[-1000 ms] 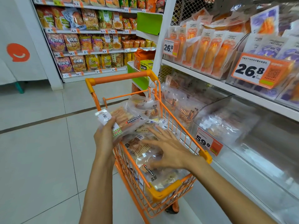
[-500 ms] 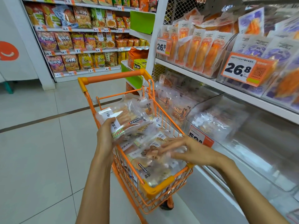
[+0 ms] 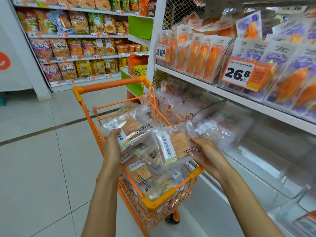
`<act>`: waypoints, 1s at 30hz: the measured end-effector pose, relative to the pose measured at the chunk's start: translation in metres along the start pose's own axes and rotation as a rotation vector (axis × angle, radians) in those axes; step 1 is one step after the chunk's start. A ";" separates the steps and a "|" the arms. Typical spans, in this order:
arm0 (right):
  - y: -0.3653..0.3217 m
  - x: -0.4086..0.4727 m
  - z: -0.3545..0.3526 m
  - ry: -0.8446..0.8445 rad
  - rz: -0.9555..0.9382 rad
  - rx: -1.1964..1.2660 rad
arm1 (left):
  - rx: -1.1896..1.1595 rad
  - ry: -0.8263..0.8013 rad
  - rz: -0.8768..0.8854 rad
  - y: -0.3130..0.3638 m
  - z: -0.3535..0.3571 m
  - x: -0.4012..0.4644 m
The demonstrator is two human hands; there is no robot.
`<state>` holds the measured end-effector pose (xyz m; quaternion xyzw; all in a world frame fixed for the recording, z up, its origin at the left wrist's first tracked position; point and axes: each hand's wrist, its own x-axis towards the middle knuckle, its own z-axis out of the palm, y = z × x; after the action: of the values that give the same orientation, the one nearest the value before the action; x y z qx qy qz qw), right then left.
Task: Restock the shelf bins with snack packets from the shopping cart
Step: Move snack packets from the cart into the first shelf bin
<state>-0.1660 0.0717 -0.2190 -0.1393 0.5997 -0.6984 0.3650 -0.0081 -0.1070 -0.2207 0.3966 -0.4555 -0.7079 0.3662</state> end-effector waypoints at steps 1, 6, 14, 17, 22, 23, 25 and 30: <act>-0.003 -0.001 -0.001 0.003 0.026 0.063 | 0.003 -0.008 0.011 -0.001 0.002 0.000; -0.012 -0.004 -0.006 -0.003 0.158 0.308 | 0.057 -0.051 -0.018 -0.005 0.012 -0.002; -0.013 -0.004 0.014 0.106 -0.140 0.016 | 0.113 -0.239 -0.163 -0.005 0.040 -0.022; -0.001 0.001 0.023 0.259 -0.226 -0.224 | 0.087 -0.323 -0.154 -0.009 0.048 -0.026; 0.008 -0.006 0.036 0.340 -0.379 -0.335 | 0.209 -0.405 -0.092 -0.019 0.054 -0.025; 0.009 -0.006 0.038 0.353 -0.407 -0.394 | 0.238 -0.408 -0.092 -0.021 0.056 -0.024; 0.006 -0.008 0.032 0.368 -0.395 -0.551 | 0.231 -0.398 -0.098 -0.026 0.060 -0.023; -0.028 -0.024 -0.011 0.047 -0.019 -0.372 | 0.270 -0.541 -0.070 -0.038 0.078 -0.018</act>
<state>-0.1655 0.0965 -0.1897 -0.1938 0.7253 -0.5822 0.3121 -0.0766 -0.0511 -0.2306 0.2540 -0.6125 -0.7332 0.1510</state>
